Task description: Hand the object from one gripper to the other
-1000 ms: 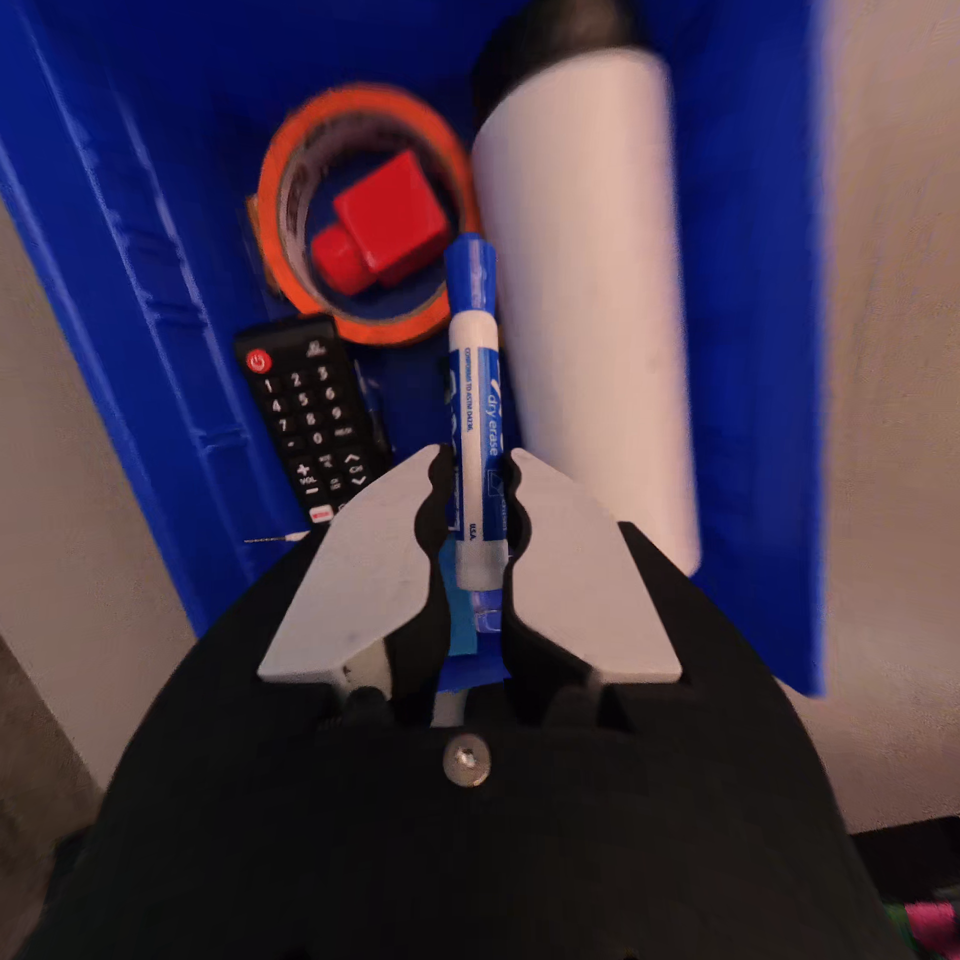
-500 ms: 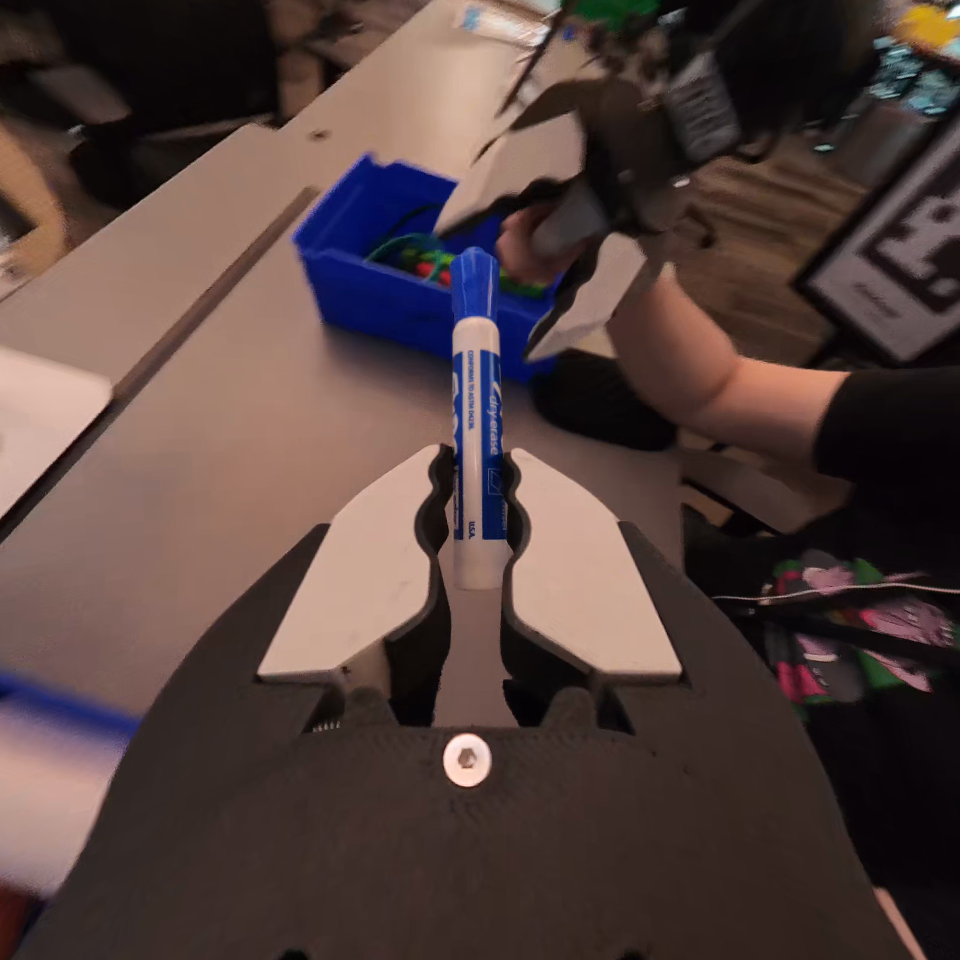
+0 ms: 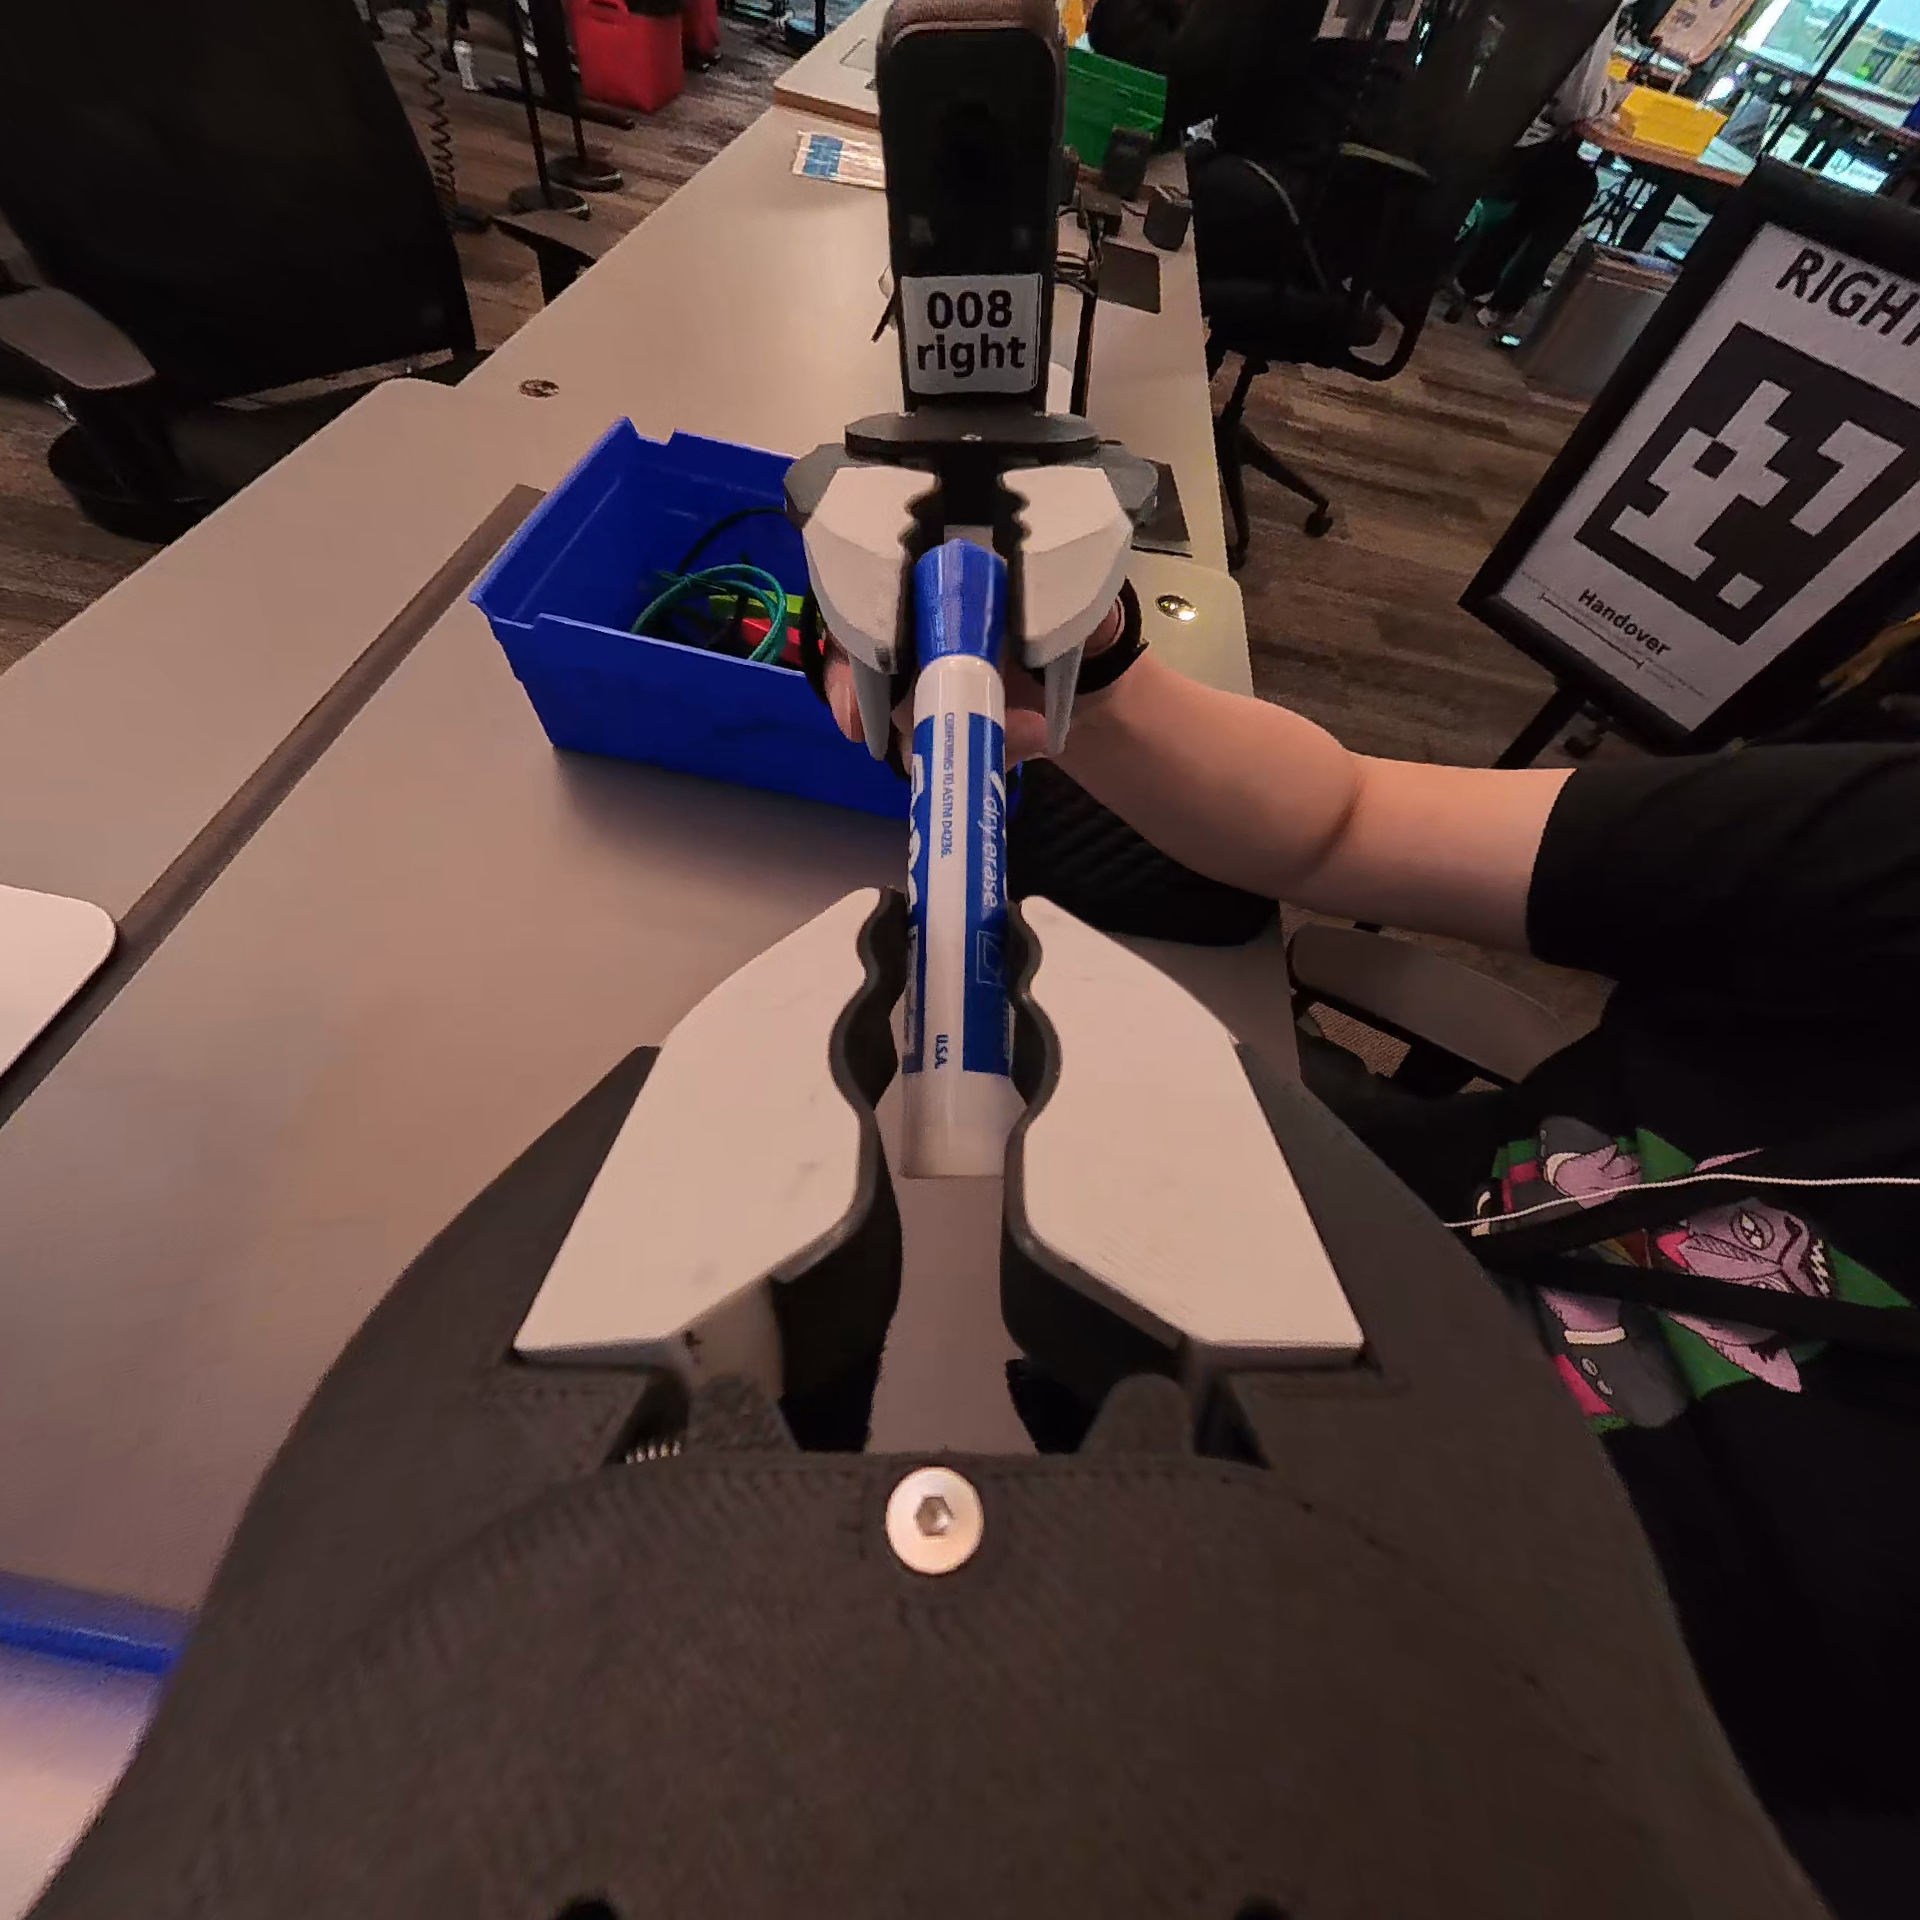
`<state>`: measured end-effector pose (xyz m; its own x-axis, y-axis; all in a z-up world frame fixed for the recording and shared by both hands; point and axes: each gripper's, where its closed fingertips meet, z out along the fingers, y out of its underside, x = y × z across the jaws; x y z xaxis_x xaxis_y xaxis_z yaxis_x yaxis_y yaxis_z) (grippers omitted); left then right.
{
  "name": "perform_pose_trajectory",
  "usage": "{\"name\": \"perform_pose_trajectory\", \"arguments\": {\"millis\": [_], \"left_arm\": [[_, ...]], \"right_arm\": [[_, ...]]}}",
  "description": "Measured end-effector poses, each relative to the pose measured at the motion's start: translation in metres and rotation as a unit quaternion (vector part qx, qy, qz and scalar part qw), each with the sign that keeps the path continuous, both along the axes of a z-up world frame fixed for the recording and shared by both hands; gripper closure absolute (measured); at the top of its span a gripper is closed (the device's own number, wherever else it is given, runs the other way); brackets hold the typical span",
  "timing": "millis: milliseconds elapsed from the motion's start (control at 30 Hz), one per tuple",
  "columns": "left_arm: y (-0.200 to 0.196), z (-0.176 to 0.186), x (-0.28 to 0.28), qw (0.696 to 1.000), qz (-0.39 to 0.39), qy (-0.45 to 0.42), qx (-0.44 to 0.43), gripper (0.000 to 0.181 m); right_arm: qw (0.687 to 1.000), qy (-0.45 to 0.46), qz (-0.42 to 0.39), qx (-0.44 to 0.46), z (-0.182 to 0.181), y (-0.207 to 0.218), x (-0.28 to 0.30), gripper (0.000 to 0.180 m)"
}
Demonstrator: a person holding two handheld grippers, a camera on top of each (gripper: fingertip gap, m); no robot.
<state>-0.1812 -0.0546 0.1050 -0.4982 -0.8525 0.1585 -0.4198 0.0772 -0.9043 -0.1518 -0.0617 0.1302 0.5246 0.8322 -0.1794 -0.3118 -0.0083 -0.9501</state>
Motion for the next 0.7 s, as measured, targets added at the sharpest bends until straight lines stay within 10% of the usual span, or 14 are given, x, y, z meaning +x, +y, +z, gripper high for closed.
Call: {"name": "perform_pose_trajectory", "arguments": {"millis": [233,367,700], "left_arm": [[0.005,0.003,0.007,0.999,0.024,-0.013,-0.019,0.162],[0.031,0.021,0.019,0.991,0.109,-0.076,-0.028,0.118],[0.052,0.019,0.067,0.962,0.167,-0.206,-0.057,0.105]], "right_arm": [[0.996,0.059,0.017,-0.06,0.0,0.008,0.011,0.16],[0.978,0.185,0.003,-0.095,0.0,0.022,0.048,0.16],[0.85,0.5,0.109,-0.129,-0.009,0.033,0.102,0.16]]}}
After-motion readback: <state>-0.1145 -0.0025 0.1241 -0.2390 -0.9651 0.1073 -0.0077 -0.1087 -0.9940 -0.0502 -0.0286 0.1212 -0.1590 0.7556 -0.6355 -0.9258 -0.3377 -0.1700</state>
